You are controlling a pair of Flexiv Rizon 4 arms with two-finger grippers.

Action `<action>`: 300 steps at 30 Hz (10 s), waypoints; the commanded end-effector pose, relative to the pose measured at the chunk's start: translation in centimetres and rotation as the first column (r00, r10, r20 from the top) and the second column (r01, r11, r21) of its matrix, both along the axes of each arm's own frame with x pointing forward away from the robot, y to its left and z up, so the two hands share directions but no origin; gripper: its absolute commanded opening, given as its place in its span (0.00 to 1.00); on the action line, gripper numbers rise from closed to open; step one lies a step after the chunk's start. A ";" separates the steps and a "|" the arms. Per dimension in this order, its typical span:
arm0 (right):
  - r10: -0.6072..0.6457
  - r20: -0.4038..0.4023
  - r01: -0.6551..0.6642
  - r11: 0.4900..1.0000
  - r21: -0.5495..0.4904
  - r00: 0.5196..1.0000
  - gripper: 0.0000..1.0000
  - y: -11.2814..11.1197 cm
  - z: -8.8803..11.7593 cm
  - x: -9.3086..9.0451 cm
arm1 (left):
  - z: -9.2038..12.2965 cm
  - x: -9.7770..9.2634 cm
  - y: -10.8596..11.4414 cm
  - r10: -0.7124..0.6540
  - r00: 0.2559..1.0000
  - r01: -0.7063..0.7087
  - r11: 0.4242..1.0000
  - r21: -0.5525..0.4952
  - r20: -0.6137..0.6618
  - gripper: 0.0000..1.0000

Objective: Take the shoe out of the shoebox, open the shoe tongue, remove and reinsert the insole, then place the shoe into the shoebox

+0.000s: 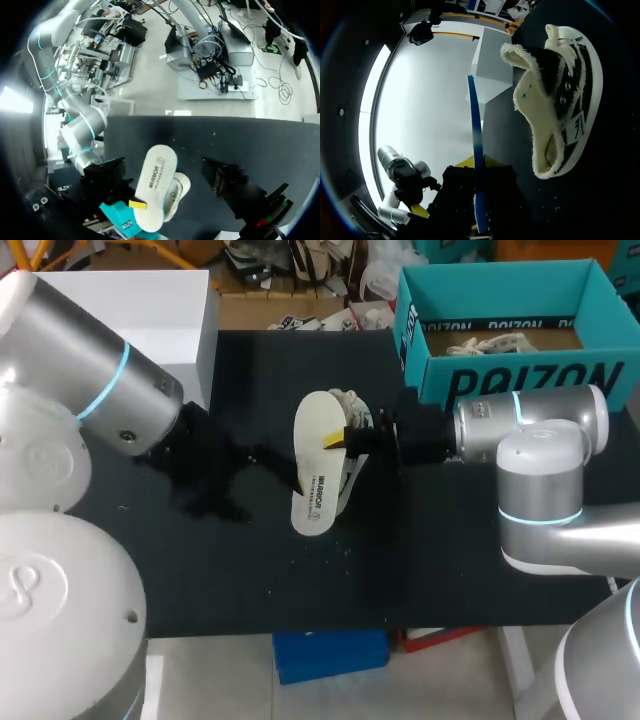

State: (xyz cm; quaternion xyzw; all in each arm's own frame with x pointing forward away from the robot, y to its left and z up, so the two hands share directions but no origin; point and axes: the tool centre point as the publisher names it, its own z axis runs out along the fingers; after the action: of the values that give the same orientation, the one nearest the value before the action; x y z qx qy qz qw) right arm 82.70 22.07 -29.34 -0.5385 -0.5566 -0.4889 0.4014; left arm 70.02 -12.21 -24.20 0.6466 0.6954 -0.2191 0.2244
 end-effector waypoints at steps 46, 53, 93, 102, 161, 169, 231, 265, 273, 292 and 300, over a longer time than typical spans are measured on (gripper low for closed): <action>-0.003 0.000 0.003 1.000 -0.002 1.000 0.00 0.2 0.0 0.0 | -0.7 10.0 -5.0 -0.056 0.986 -0.021 0.888 0.459 0.155 1.00; -0.003 0.000 0.003 1.000 -0.002 1.000 0.00 0.2 0.0 0.0 | -0.2 12.9 -4.7 -0.053 0.985 -0.027 0.893 0.450 0.165 1.00; -0.003 0.000 0.003 1.000 -0.002 1.000 0.00 0.2 0.0 0.0 | 0.9 19.5 -5.9 -0.107 0.979 0.022 0.903 0.429 0.175 1.00; -0.003 0.000 0.003 1.000 -0.002 1.000 0.00 0.2 0.0 0.0 | 0.8 14.3 -5.9 -0.113 0.980 0.031 0.896 0.443 0.161 1.00; -0.003 0.000 0.003 1.000 -0.002 1.000 0.00 0.2 0.0 0.0 | -1.3 3.9 -0.8 -0.216 0.973 0.225 0.817 -0.531 0.081 1.00; -0.003 0.000 0.003 1.000 -0.002 1.000 0.00 0.2 0.0 0.0 | -2.0 4.5 -0.9 -0.078 0.974 0.164 0.890 -0.426 0.212 1.00; -0.003 0.000 0.003 1.000 -0.002 1.000 0.00 0.2 0.0 0.0 | -5.1 11.6 -5.9 0.029 0.952 0.220 0.626 -0.748 0.304 0.00; -0.241 -0.051 0.214 0.927 -0.310 0.969 1.00 -6.7 0.1 -3.0 | -6.7 6.7 -1.8 0.019 0.994 0.033 0.885 -0.464 0.106 0.00; -0.218 0.105 0.241 0.904 -0.352 0.970 1.00 -9.2 1.9 -5.2 | -7.3 5.4 -1.0 -0.004 0.997 0.038 0.895 -0.444 0.077 0.00; 0.161 0.282 0.072 0.744 -0.664 0.946 1.00 -9.4 3.5 -5.7 | -7.2 4.6 -1.5 -0.068 0.995 0.091 0.892 -0.443 0.066 0.00; 0.343 0.503 0.339 0.436 -0.833 0.794 1.00 -10.6 2.3 -7.6 | -7.3 4.5 -1.8 -0.091 0.991 0.124 0.883 -0.453 0.093 0.00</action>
State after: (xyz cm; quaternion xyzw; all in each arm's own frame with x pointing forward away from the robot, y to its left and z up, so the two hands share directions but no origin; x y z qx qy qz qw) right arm 75.97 11.60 -26.87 -0.5177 -0.7616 -0.3754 0.1050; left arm 74.53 -13.92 -31.30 0.6190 0.5808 -0.3670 0.3806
